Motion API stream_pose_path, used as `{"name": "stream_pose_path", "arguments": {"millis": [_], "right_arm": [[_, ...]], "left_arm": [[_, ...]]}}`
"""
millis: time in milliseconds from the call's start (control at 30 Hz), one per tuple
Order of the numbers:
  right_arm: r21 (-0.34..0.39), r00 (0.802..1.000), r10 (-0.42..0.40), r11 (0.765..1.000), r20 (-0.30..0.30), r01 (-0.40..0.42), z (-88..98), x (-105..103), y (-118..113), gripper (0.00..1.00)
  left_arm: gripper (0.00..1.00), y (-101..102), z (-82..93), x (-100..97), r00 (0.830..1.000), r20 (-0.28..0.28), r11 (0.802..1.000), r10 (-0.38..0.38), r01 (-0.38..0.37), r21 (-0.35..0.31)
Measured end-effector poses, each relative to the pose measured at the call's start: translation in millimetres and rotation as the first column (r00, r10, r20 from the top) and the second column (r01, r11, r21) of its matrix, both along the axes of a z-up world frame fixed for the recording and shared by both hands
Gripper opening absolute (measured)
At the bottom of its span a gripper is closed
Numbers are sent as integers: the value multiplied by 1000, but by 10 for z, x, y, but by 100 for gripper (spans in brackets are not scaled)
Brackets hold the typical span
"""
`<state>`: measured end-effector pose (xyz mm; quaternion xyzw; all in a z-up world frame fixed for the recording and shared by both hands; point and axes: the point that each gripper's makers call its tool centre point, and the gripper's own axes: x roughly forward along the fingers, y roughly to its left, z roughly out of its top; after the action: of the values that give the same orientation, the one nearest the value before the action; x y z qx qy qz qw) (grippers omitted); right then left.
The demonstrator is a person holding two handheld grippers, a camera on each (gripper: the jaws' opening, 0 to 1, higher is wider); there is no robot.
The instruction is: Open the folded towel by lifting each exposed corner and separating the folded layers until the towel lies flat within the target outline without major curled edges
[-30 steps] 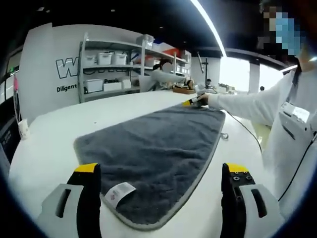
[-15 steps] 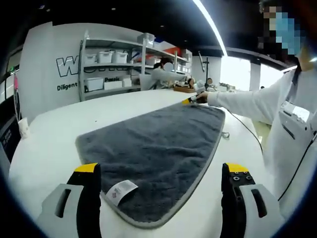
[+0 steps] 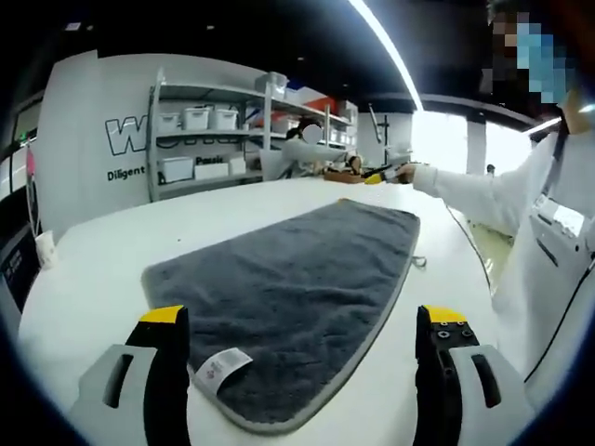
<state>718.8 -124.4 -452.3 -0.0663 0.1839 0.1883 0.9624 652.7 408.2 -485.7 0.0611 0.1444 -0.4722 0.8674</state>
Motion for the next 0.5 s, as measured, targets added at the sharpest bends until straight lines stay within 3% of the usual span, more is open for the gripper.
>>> {"name": "stream_pose_path", "arguments": {"millis": [33, 167, 200, 333, 500], "right_arm": [[-6, 1000, 13, 1000, 6, -13, 61, -207, 66, 99], [-44, 999, 40, 998, 24, -39, 176, -533, 70, 99], [-57, 999, 41, 998, 29, -39, 194, -708, 67, 99], [-72, 999, 7, 997, 50, -4, 181, -1197, 7, 99], [-58, 998, -49, 997, 46, 51, 74, -1660, -95, 99]], "left_arm": [[100, -2, 13, -8, 1000, 3, 1000, 2, -2, -4], [100, 4, 43, -57, 1000, 13, 1000, 6, -6, -4], [100, 19, 44, -78, 1000, 19, 1000, 7, -8, 5], [100, 92, 33, -131, 999, 28, 1000, 17, -17, 19], [100, 211, -19, -214, 999, 18, 999, 42, -43, 30]]}}
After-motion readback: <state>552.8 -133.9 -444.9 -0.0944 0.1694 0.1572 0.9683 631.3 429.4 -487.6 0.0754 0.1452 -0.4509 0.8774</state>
